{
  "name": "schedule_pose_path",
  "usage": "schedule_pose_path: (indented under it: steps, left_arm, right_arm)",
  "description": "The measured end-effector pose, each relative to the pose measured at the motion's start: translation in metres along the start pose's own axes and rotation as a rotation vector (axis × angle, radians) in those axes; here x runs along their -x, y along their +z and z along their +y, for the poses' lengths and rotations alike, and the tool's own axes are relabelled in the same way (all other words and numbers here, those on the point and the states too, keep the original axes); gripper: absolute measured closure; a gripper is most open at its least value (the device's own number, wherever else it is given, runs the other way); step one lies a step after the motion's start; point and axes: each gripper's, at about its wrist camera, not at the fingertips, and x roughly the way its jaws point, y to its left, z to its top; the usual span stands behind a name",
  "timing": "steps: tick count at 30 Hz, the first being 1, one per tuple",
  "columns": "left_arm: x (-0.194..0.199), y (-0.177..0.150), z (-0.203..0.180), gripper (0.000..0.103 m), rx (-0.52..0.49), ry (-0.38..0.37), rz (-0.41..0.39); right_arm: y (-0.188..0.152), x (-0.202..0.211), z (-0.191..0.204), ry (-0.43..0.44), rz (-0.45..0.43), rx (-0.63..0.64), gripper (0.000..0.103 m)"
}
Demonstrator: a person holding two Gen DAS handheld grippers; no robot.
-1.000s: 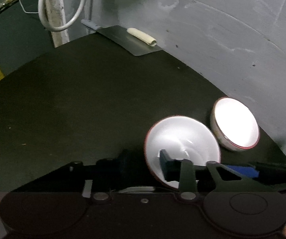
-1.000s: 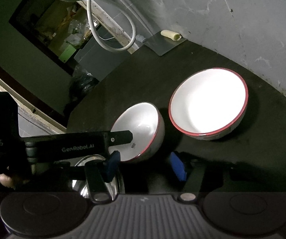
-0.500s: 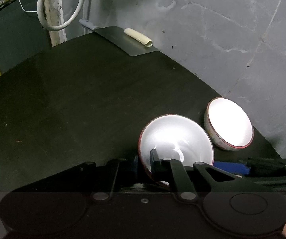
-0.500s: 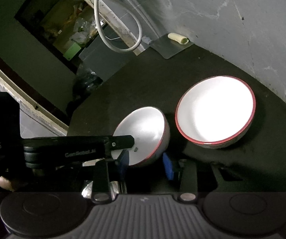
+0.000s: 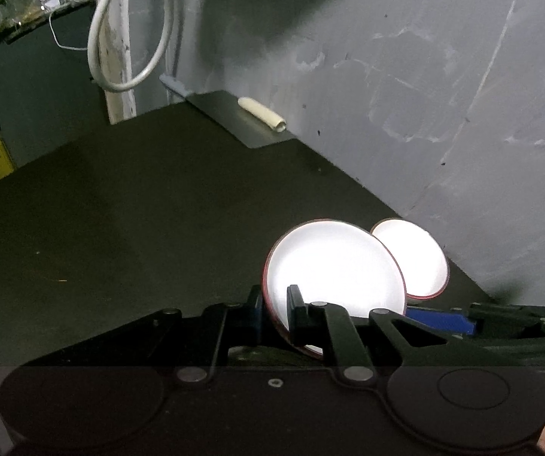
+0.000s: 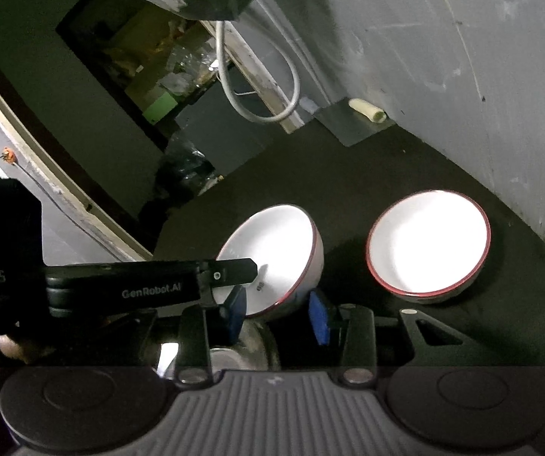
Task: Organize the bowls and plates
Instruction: 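Lift the white bowl and carry it over the steel bowl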
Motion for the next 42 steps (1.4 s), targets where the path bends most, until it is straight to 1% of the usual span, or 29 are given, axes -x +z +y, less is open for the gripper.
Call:
schedule_pose_path:
  steps: [6,13,25,33,37,42]
  left_arm:
    - [0.033,-0.009,-0.004,0.09,0.008,0.003,-0.052]
    - [0.077,-0.027,-0.008,0.09,0.026,0.013,-0.105]
    - [0.149,-0.084,-0.005,0.089,0.08,0.038,-0.169]
    - [0.178,-0.122,-0.003,0.089,0.117,0.041,-0.189]
    - [0.189,-0.14,-0.003,0.089,0.141,0.042,-0.197]
    - [0.197,-0.152,-0.005,0.089,0.165,0.047,-0.209]
  right_arm:
    - [-0.005,0.019,0.021,0.012,-0.015,0.037,0.062]
    - [-0.02,0.044,0.053,0.033,-0.029,0.08,0.062]
    - [-0.066,0.082,0.106,0.07,-0.033,0.141,0.062]
    - [-0.099,0.103,0.133,0.077,-0.005,0.179,0.062]
    - [-0.111,0.109,0.141,0.079,0.011,0.198,0.062]
    - [-0.119,0.115,0.148,0.081,0.029,0.224,0.062]
